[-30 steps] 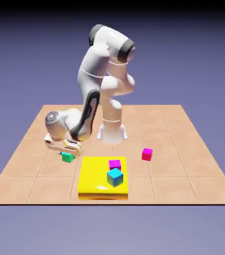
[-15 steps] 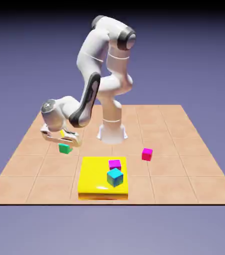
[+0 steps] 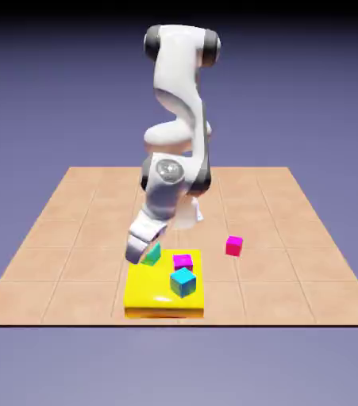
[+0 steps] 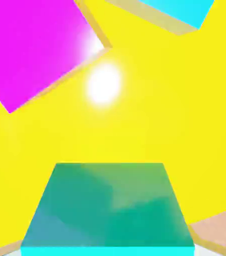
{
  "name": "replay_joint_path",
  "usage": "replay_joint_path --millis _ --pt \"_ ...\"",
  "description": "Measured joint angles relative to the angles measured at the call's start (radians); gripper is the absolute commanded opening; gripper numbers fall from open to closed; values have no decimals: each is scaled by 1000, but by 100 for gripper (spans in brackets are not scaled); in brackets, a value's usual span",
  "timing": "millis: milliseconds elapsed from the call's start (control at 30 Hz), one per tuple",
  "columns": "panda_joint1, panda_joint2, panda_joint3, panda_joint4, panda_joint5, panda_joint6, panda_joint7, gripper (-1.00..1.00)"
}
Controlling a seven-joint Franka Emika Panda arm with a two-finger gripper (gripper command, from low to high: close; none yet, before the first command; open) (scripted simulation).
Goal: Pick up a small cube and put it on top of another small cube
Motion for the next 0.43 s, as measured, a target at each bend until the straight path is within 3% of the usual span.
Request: replay_joint_path --millis 200,333,367,433 --pt "23 -57 160 58 -155 -9 -140 -100" --pt "-53 88 149 37 -159 162 -127 -100" --pt "-57 105 148 35 -160 182 -126 100" --pt "-58 105 148 35 -160 183 -125 100"
